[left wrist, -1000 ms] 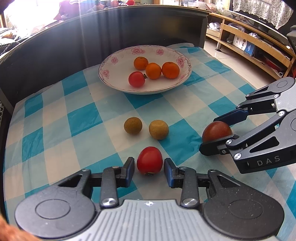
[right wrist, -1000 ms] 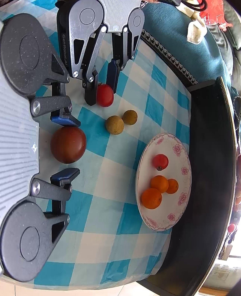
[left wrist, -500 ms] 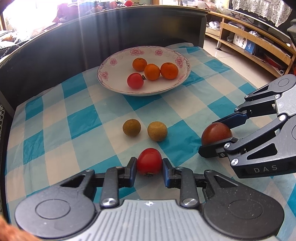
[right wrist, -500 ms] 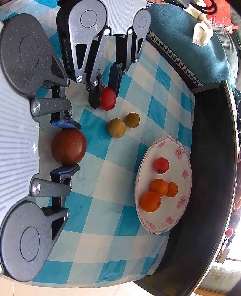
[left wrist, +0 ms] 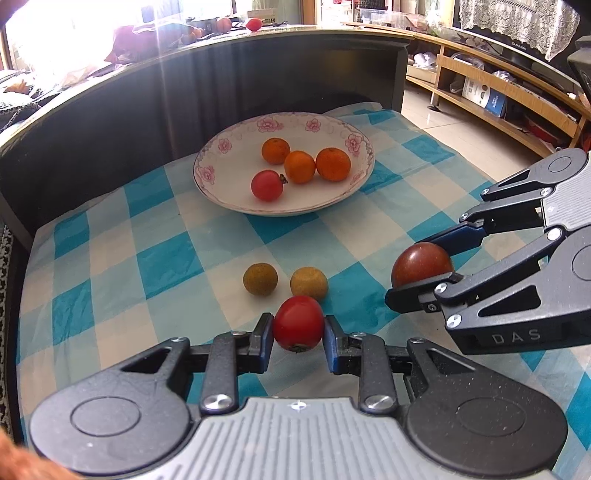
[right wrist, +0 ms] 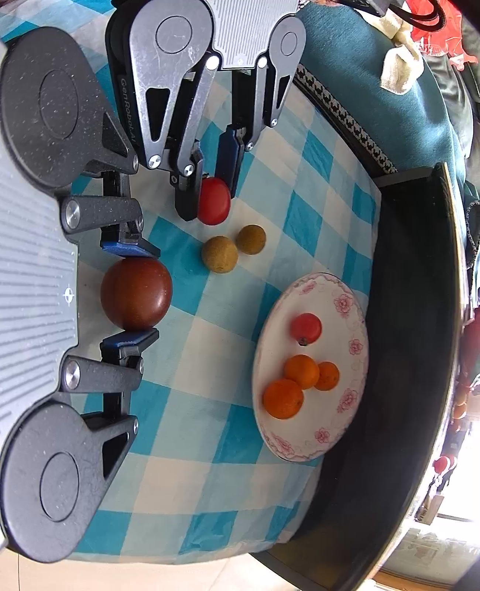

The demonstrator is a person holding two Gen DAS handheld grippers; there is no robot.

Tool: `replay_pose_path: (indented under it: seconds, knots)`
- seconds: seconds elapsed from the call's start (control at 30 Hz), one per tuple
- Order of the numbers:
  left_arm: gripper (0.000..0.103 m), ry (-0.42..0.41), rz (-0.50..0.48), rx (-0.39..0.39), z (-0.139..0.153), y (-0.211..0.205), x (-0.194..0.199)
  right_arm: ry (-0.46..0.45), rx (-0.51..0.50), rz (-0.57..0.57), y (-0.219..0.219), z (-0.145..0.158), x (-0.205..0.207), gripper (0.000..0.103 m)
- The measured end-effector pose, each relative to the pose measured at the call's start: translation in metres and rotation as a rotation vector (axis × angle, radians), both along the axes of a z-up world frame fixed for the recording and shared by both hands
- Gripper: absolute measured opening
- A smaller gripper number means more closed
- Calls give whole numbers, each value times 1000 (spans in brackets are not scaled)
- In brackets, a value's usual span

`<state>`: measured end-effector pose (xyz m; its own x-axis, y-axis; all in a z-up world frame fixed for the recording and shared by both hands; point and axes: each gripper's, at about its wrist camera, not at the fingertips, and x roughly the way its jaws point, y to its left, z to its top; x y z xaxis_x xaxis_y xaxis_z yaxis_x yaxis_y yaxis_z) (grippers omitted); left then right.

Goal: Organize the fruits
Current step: 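Grasp the dark red-brown plum with the right gripper while the left gripper grasps the red cherry tomato, then carry the plum and the cherry tomato over the white bowl with both grippers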

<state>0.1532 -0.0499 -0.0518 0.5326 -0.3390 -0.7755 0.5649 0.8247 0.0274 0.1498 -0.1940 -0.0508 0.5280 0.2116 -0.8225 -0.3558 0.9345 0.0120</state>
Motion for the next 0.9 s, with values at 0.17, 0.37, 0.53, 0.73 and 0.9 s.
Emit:
replay_pose_path:
  seconds: [0.17, 0.37, 0.53, 0.73, 0.9]
  knots:
    - [38, -26, 11, -15, 9, 0, 3, -24, 9, -20, -4, 7, 2, 33]
    - [38, -59, 25, -33, 19, -3, 11, -48, 14, -29, -6, 13, 4, 33]
    - [38, -76, 34, -41, 24, -9, 18, -82, 20, -53, -9, 22, 10, 33]
    - [37, -101, 33, -51, 30, -20, 32, -140, 25, -106, -15, 31, 26, 33]
    - [37, -109, 52, -56, 27, -25, 50, -169, 19, -139, -20, 33, 40, 33]
